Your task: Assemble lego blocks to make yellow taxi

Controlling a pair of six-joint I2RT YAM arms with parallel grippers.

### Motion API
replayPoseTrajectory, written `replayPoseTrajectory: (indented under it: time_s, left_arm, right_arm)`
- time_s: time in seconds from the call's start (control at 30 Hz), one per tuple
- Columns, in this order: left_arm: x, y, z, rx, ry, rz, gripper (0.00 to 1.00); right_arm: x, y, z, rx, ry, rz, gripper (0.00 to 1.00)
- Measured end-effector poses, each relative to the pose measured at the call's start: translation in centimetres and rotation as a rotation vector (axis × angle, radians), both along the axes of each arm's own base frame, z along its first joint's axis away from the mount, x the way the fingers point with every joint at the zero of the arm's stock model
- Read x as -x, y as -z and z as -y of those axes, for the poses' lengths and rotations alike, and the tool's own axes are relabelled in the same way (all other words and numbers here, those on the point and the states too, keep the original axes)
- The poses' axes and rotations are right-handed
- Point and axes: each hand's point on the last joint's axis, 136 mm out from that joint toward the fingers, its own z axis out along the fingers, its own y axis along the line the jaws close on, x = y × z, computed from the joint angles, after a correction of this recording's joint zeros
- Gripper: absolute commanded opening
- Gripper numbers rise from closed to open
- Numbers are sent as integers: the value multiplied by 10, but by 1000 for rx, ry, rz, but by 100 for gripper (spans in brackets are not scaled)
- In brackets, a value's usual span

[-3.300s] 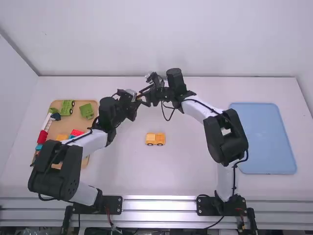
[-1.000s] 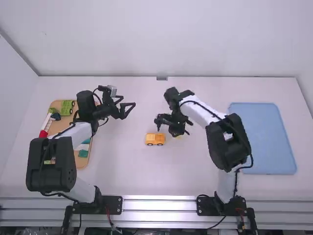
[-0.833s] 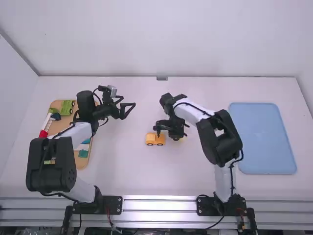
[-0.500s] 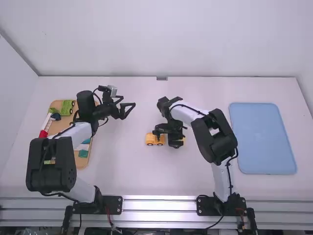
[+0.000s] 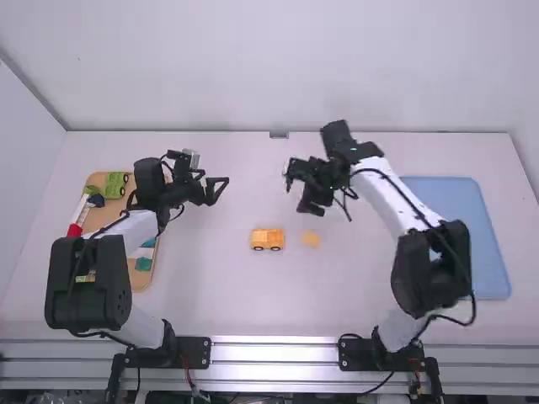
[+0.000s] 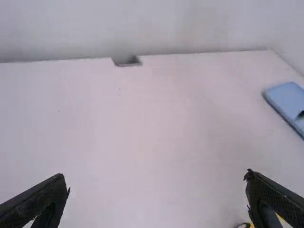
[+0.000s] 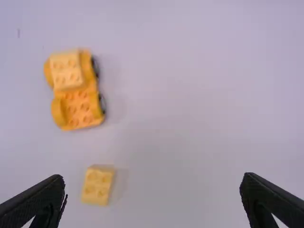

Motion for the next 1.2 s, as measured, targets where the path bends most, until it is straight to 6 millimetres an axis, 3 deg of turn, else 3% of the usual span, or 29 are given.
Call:
replayPoseTrajectory:
  time_s: [0.1,0.3,0.53,0.8,1.07,1.2]
  left_arm:
    - [11,0,12,-36,119,55,99]
    - [54,7,40,-83,435,174,99]
    - [97,17,74,-150,701,319,99]
    - [111,20,119,-251,865,465,99]
    - [106,32,121,-250,877,486,99]
    - [108,34,123,-222,888,489,99]
  right_arm:
    - [-4,-6,13,-131,23,20,98]
    - [21,50,19,-299,26,-86,99]
    - [34,78,17,-383,-16,-12,99]
    - [55,105,21,-465,-13,113,98]
    - [88,130,26,-483,72,65,97]
    - [84,137,32,-486,100,60,96]
